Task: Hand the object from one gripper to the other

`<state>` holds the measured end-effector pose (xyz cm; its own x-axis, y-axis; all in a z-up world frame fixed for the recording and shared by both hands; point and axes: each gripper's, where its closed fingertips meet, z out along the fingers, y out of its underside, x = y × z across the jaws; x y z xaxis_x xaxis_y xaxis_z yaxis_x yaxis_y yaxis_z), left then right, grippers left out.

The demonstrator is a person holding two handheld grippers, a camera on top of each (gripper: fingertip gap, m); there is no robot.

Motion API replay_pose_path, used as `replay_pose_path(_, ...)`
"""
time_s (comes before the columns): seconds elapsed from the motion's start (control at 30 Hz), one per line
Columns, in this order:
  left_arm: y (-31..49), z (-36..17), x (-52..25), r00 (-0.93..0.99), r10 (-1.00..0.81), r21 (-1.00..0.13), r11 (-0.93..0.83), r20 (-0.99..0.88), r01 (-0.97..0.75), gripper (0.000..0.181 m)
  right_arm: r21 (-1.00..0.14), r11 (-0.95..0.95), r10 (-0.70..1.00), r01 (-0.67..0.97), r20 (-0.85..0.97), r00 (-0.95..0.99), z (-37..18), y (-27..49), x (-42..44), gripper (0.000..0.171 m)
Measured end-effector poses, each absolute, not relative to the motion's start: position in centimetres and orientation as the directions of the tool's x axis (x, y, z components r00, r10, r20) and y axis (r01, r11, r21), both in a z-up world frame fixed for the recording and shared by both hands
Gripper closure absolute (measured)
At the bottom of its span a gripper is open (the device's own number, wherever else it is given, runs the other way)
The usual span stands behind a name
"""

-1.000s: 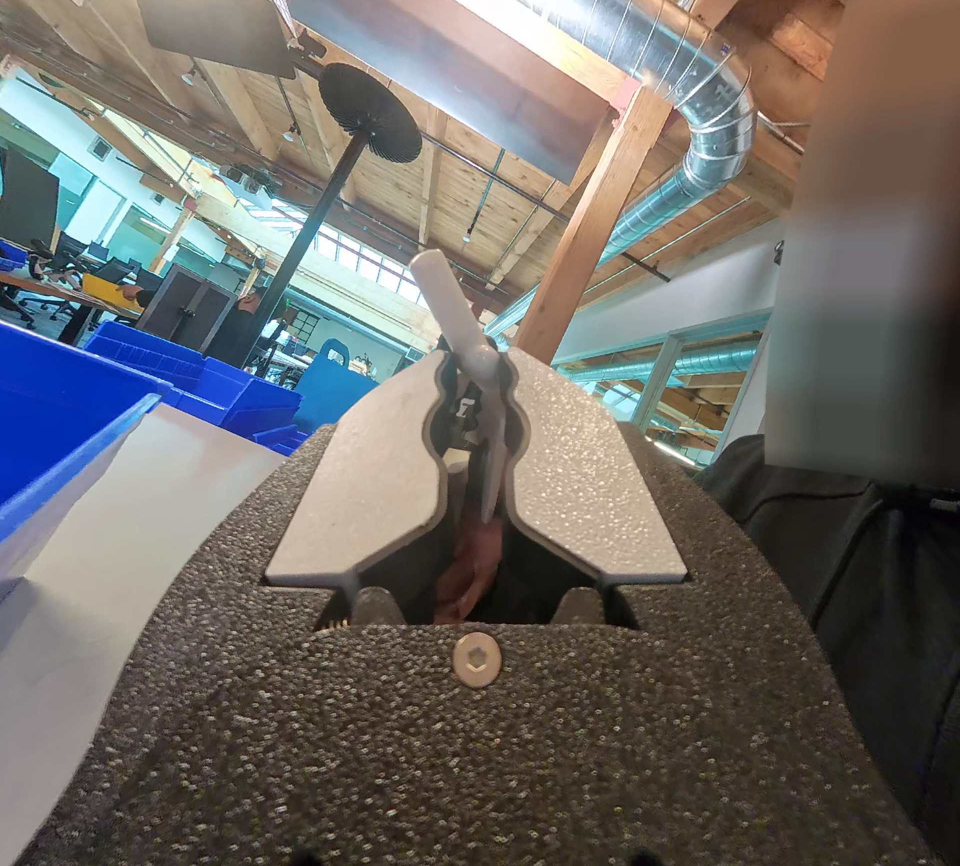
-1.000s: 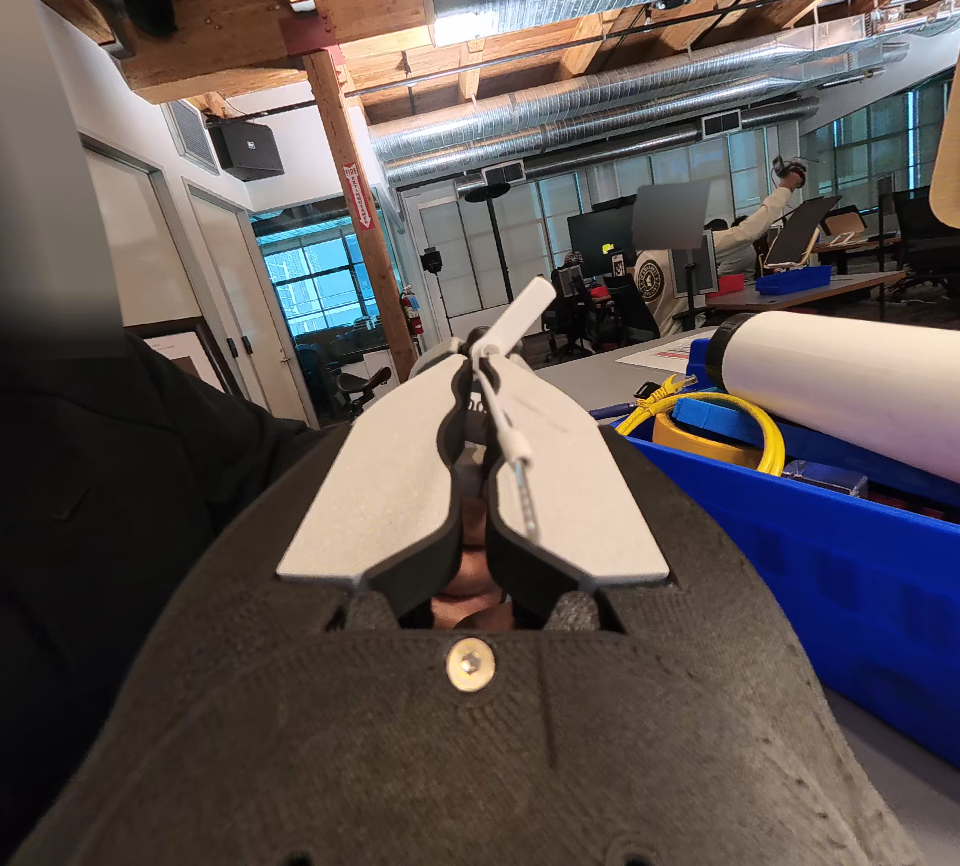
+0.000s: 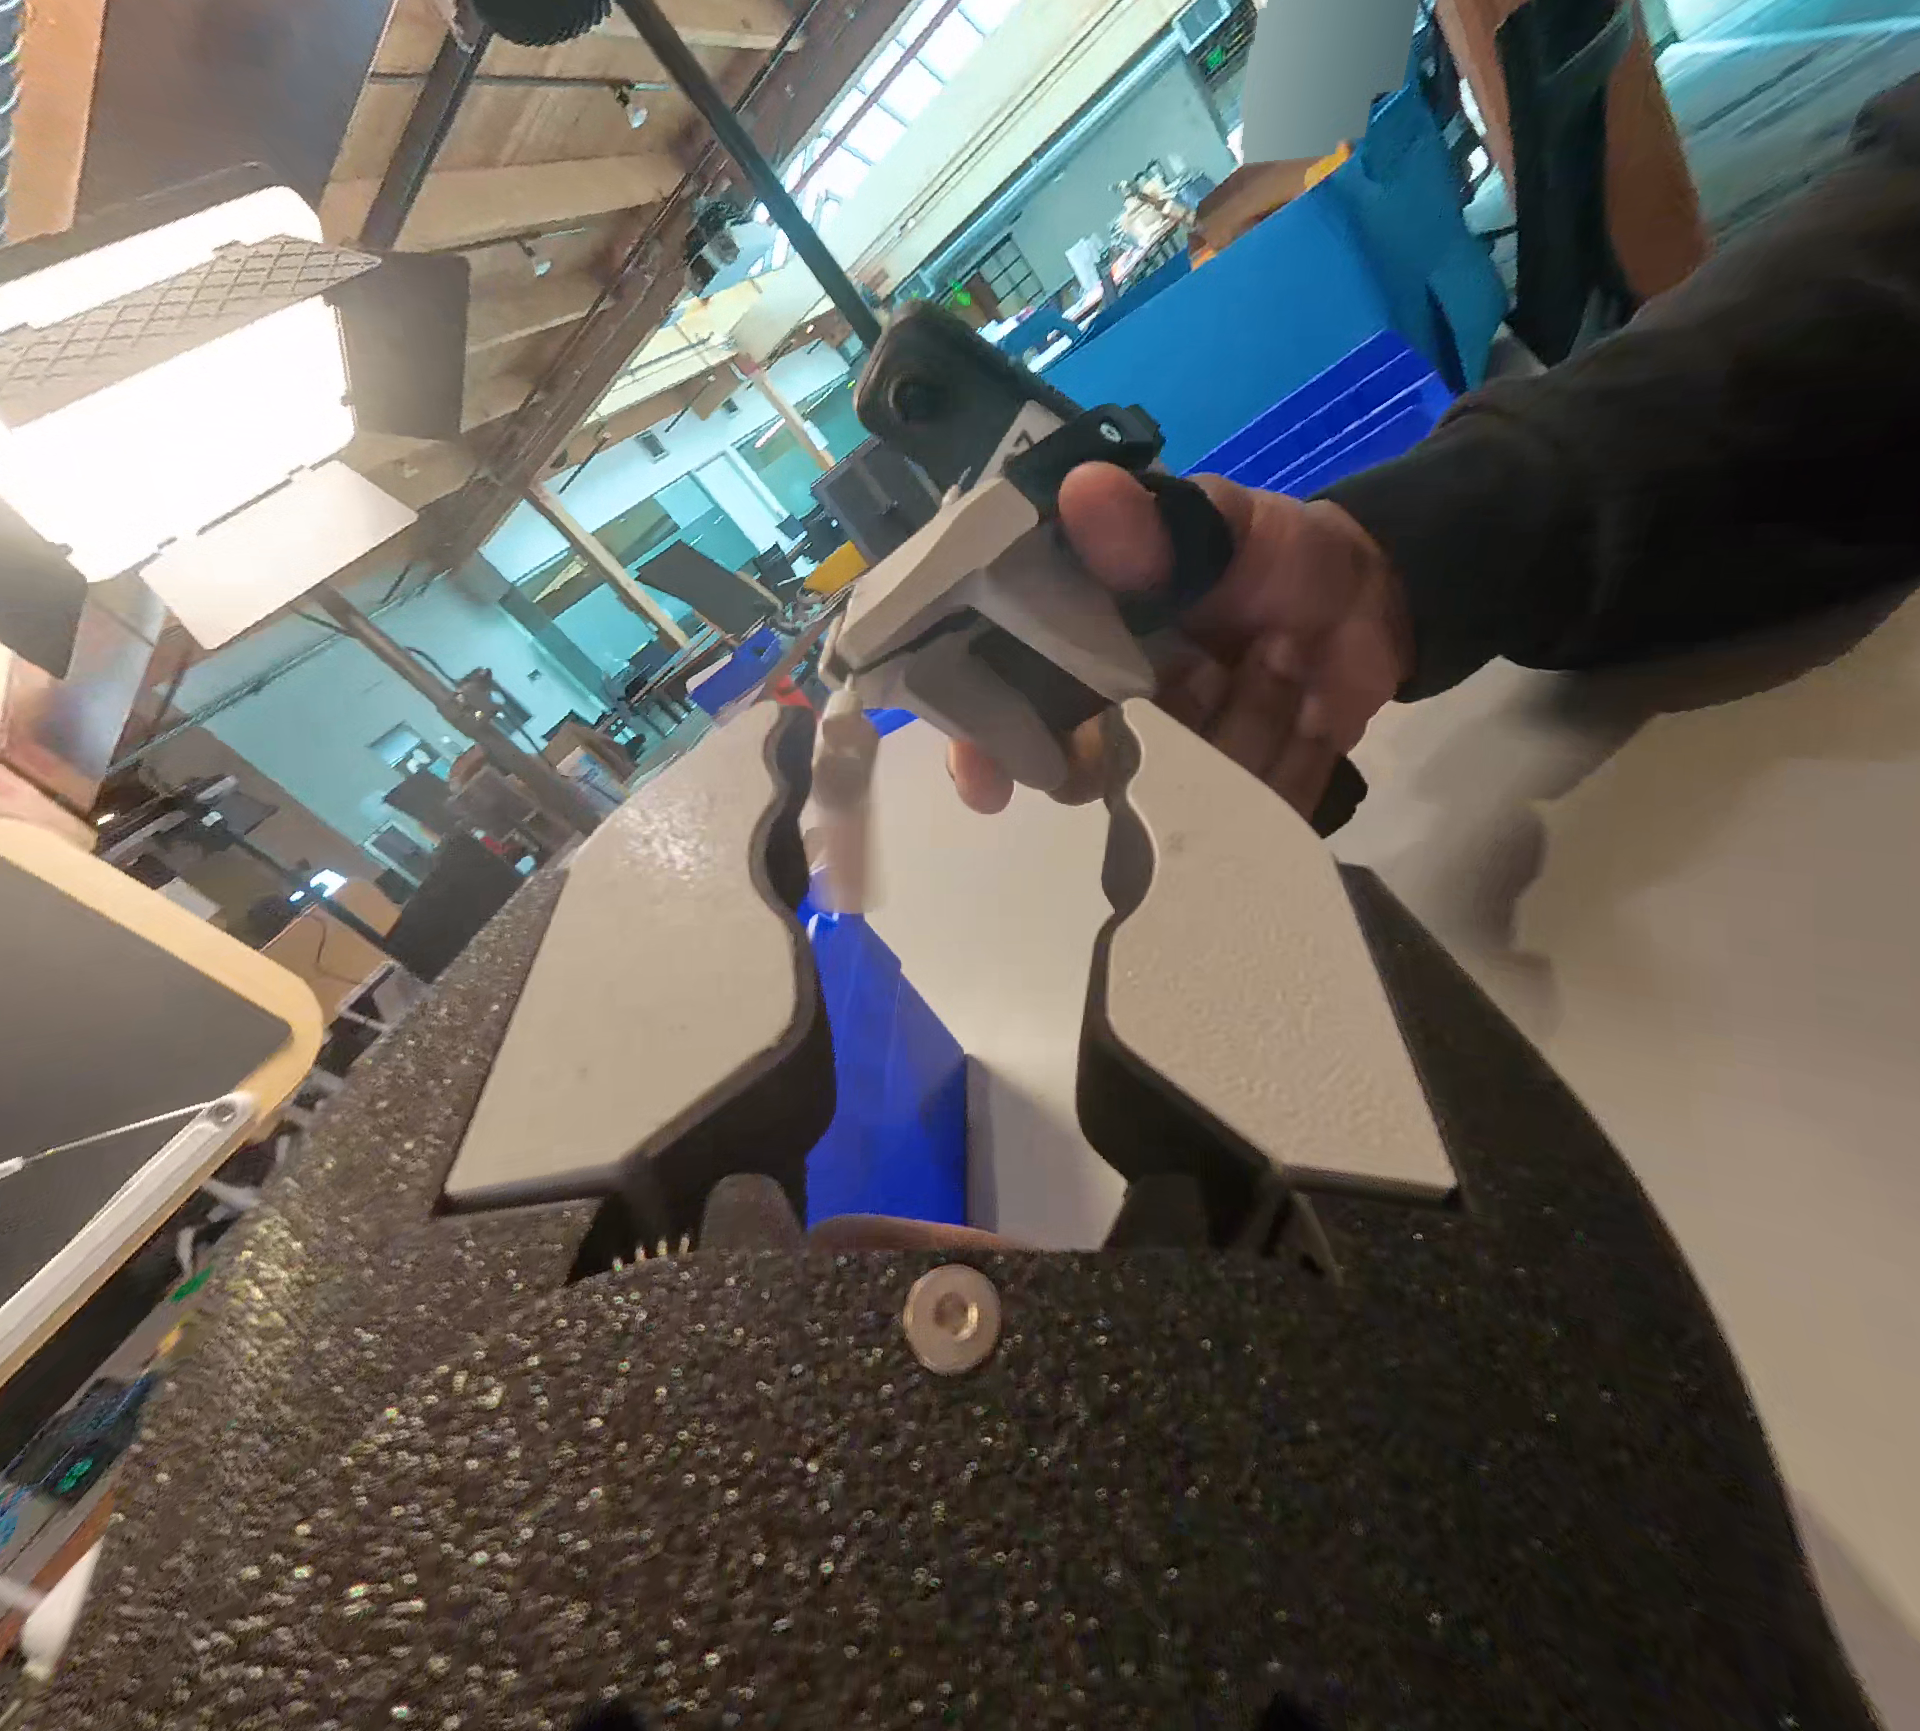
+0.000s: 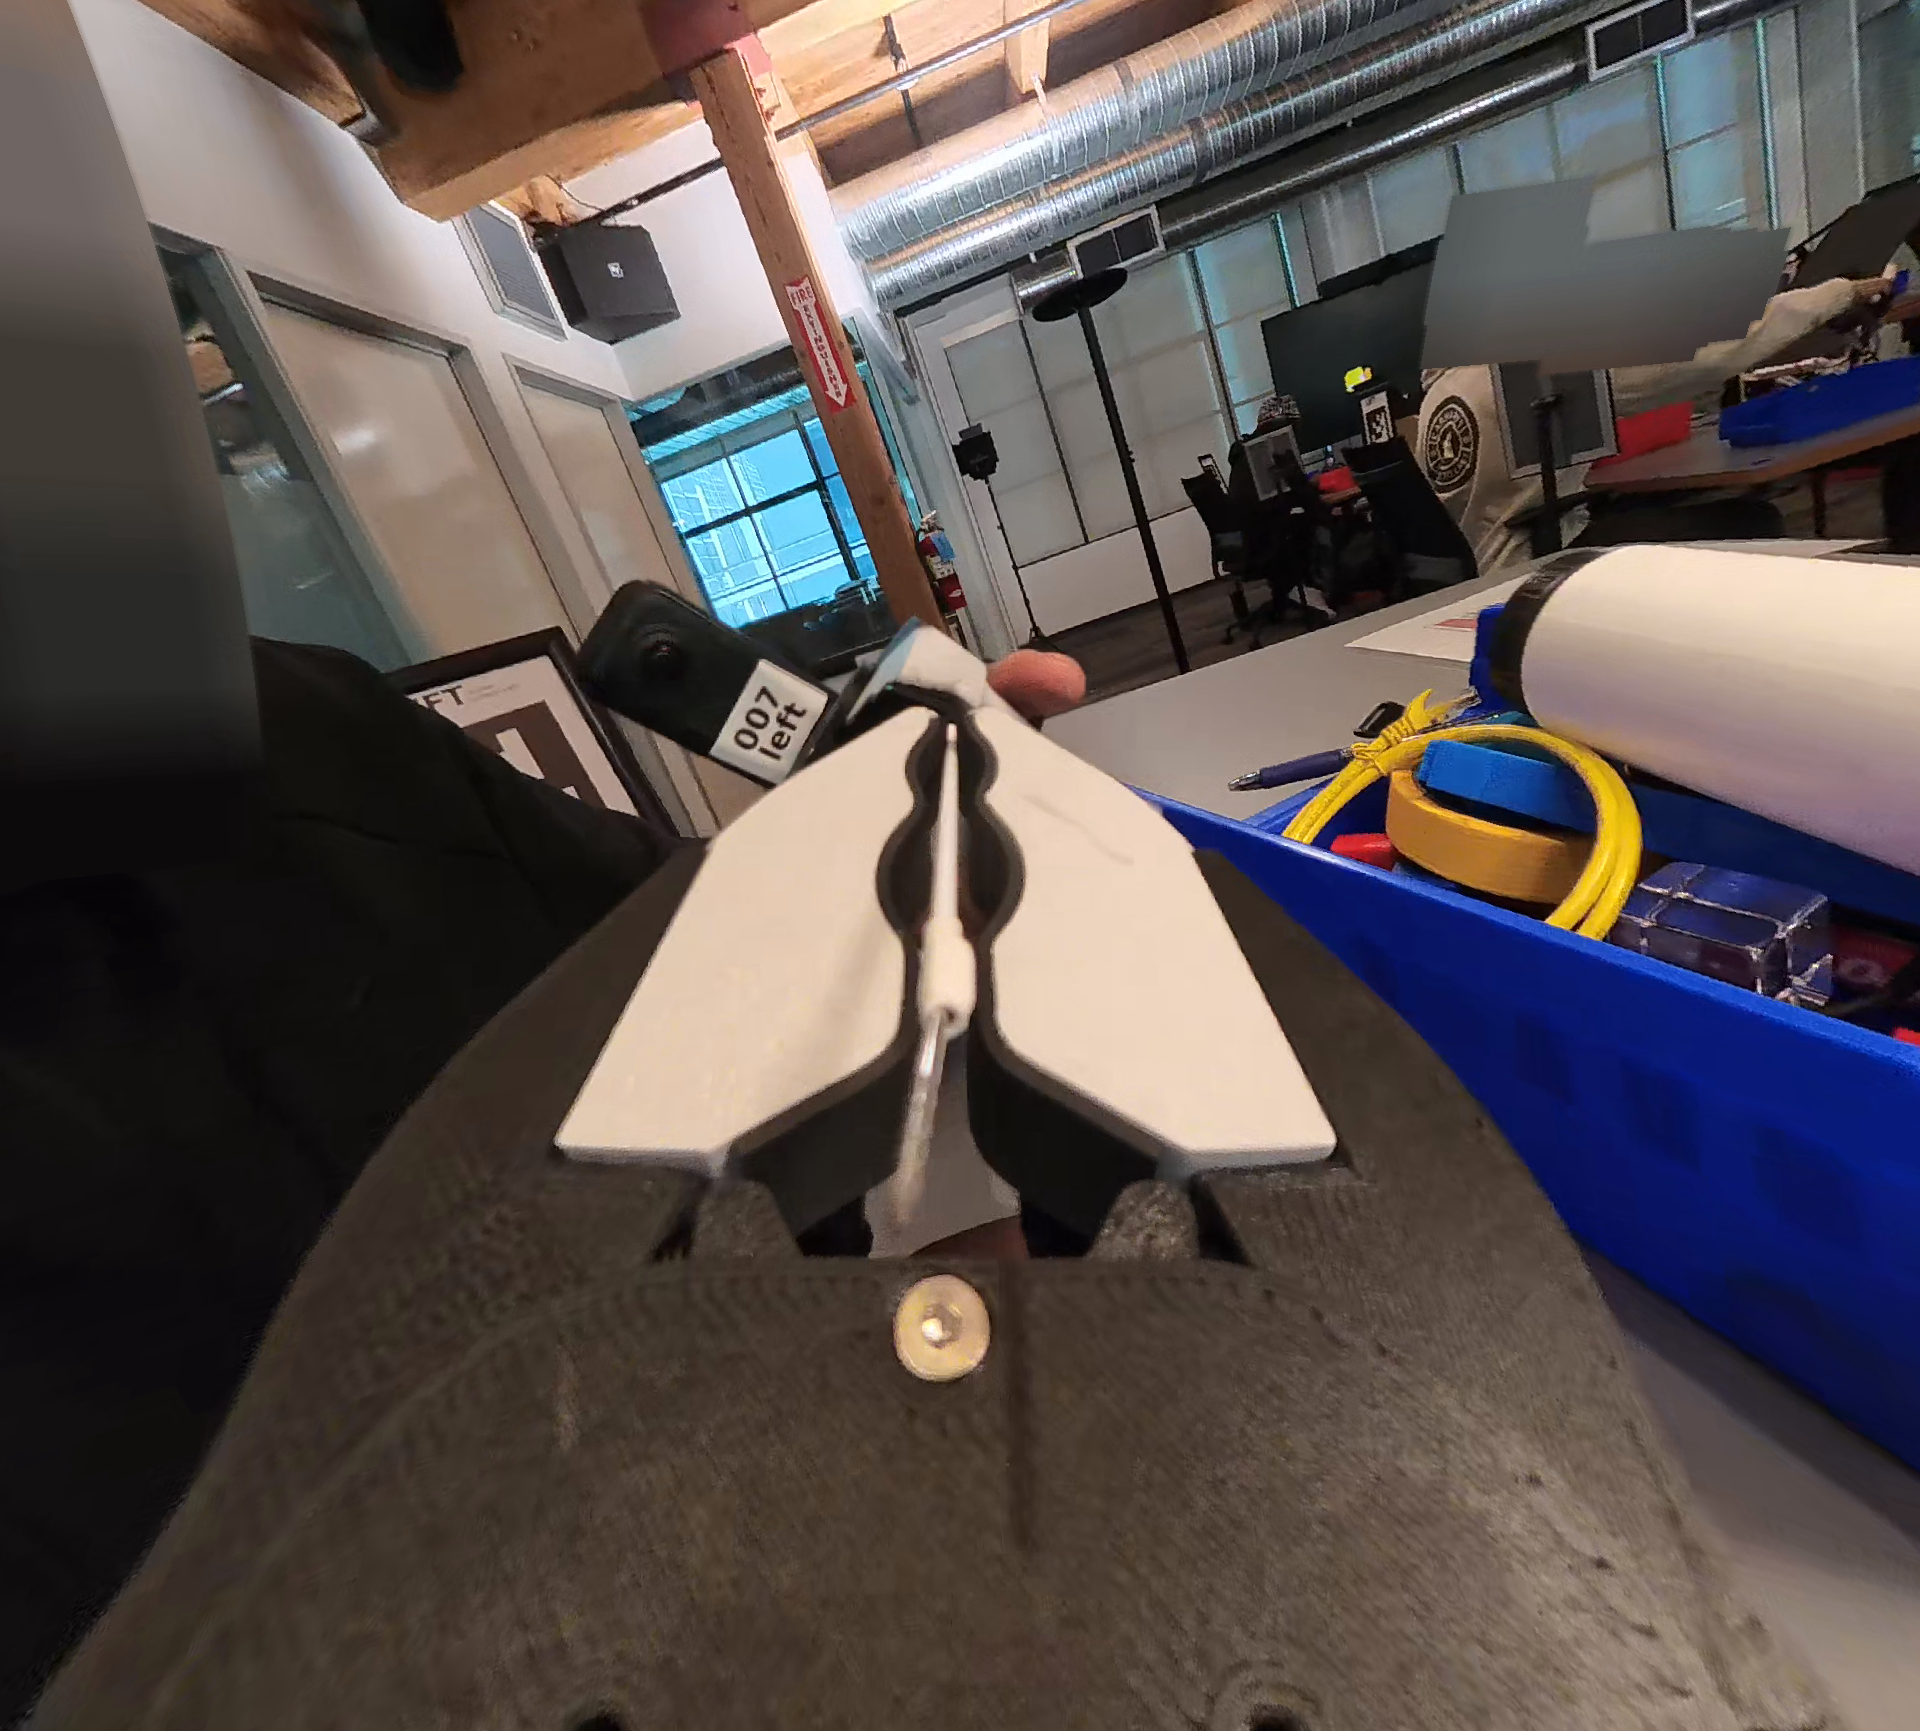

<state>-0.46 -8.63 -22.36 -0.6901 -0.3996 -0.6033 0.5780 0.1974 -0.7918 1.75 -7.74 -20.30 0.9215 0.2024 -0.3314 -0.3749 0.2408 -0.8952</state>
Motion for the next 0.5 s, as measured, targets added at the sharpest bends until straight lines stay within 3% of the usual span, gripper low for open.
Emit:
replay_pose_path(0.23, -9.1, -23.2, 0.4, -0.743, -0.444, -0.863, 0.188, -0.501, 0.470, 0.130, -0.928, 0.234, 0.179, -0.291, -0.253, 0.951, -20.4, -7.3, 0.9, 0.170)
replay_pose_path(0.5, -8.3, -22.7, 0.5, -0.882, -0.400, -0.965, 0.018, -0.247, 0.262, 0.166, -0.954, 0.215, 0.139, -0.207, -0.179, 0.974, -20.7, -7.2, 0.6, 0.170)
